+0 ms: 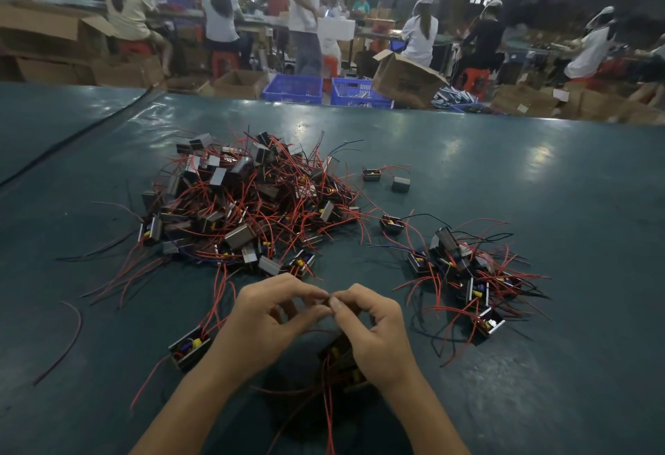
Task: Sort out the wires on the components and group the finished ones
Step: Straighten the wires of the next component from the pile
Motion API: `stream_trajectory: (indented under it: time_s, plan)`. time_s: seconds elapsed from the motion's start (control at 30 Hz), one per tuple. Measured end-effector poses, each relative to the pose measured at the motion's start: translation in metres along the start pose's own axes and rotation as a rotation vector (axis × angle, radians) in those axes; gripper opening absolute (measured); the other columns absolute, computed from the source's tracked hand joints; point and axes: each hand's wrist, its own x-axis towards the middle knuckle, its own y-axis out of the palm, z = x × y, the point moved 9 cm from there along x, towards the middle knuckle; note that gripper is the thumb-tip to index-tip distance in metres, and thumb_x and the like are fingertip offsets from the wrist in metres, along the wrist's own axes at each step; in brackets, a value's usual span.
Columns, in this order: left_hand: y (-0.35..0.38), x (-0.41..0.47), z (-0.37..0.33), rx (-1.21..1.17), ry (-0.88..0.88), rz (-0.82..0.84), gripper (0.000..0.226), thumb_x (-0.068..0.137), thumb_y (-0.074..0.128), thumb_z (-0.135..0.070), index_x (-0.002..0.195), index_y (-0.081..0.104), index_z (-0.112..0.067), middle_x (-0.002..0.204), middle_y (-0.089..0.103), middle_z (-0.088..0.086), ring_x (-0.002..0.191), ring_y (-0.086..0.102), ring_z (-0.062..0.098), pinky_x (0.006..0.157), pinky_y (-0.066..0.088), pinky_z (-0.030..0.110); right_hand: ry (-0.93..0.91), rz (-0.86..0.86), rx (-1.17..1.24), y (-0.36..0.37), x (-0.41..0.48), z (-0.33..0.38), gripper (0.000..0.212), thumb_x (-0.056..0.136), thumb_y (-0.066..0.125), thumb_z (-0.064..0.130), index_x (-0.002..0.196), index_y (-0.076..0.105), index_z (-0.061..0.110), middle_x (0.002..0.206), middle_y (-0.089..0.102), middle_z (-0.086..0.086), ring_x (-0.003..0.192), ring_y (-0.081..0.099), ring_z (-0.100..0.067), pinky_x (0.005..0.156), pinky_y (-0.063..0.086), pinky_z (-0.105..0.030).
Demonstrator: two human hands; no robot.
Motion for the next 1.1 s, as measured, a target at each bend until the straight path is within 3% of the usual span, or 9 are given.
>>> stream_trajectory:
  time_s: [0.13,0.27,0.33,0.43,0.53,0.67,0.77,0.93,1.1]
  plan:
    - [-0.004,0.001,-0.006,0.152,0.056,-0.05,0.004,0.084,0.071,-0.02,0.084,0.073,-0.016,0.078,0.06,-0.021,0.066,0.056,-0.002,0.059,0.039,0.006,-0.036,-0.012,-0.055,-0.001,0.0,0.0,0.012,0.088,0.063,0.014,0.081,0.073,0.012,0.068,0.056,0.011,0.064,0.052,-0.005,0.063,0.043,-0.022]
    - [0.0,-0.004,0.024,0.059,-0.303,-0.069,0.021,0.09,0.068,-0.021,0.069,0.069,-0.022,0.058,0.061,-0.006,0.051,0.053,0.006,0.05,0.043,0.025,-0.289,-0.092,-0.54,0.0,-0.005,0.016,0.009,0.091,0.066,0.021,0.09,0.074,0.018,0.074,0.058,0.013,0.064,0.051,-0.007,0.065,0.043,-0.032]
    - [0.01,-0.007,0.036,-0.086,-0.467,-0.045,0.028,0.093,0.063,-0.02,0.065,0.067,-0.021,0.055,0.06,-0.004,0.049,0.051,0.007,0.05,0.043,0.026,-0.381,-0.137,-0.651,-0.001,-0.008,0.022,0.009,0.091,0.067,0.021,0.091,0.075,0.018,0.074,0.059,0.012,0.064,0.051,-0.008,0.065,0.042,-0.032]
    - [0.019,-0.01,0.042,-0.241,-0.573,-0.01,0.029,0.095,0.059,-0.019,0.067,0.068,-0.02,0.06,0.065,-0.003,0.047,0.053,0.009,0.049,0.044,0.02,-0.335,-0.143,-0.542,-0.006,-0.008,0.018,0.014,0.093,0.062,0.029,0.093,0.074,0.022,0.079,0.059,0.016,0.068,0.054,-0.004,0.069,0.044,-0.032]
    - [0.017,-0.009,0.043,-0.324,-0.593,-0.002,0.024,0.094,0.056,-0.032,0.082,0.068,-0.016,0.073,0.071,0.003,0.052,0.059,0.018,0.042,0.042,0.019,-0.096,-0.188,-0.337,-0.02,-0.002,0.001,0.022,0.094,0.054,0.038,0.1,0.071,0.026,0.09,0.061,0.019,0.082,0.061,-0.009,0.074,0.048,-0.026]
    - [0.014,-0.009,0.036,-0.241,-0.481,0.184,0.033,0.073,0.074,-0.057,0.093,0.066,-0.032,0.086,0.07,-0.003,0.064,0.065,0.019,0.054,0.05,0.021,0.263,-0.131,-0.31,-0.025,-0.002,-0.041,0.013,0.093,0.061,0.036,0.103,0.067,0.031,0.095,0.066,0.015,0.083,0.063,-0.001,0.069,0.048,-0.013]
    - [0.016,-0.011,0.027,-0.077,-0.354,0.29,0.044,0.061,0.083,-0.059,0.094,0.063,-0.037,0.08,0.066,-0.009,0.06,0.061,0.008,0.057,0.048,0.018,0.371,-0.066,-0.199,-0.018,-0.004,-0.054,0.01,0.095,0.059,0.036,0.093,0.068,0.032,0.083,0.072,0.009,0.079,0.067,-0.001,0.064,0.049,-0.012]
    - [0.021,-0.007,0.005,0.1,-0.123,0.177,0.041,0.073,0.076,-0.054,0.107,0.064,-0.036,0.079,0.062,-0.015,0.06,0.058,0.006,0.059,0.049,0.018,0.425,-0.03,-0.052,-0.015,-0.003,-0.06,0.021,0.101,0.051,0.019,0.096,0.07,0.025,0.081,0.075,0.003,0.08,0.071,-0.012,0.077,0.056,-0.033]
    - [0.031,-0.009,-0.01,0.212,-0.023,0.117,0.025,0.087,0.064,-0.041,0.104,0.072,-0.025,0.085,0.067,-0.012,0.074,0.064,0.009,0.067,0.053,0.032,0.422,-0.068,-0.044,-0.019,-0.001,-0.061,0.026,0.092,0.063,0.008,0.087,0.069,0.033,0.076,0.073,0.009,0.075,0.068,-0.001,0.069,0.05,-0.015]
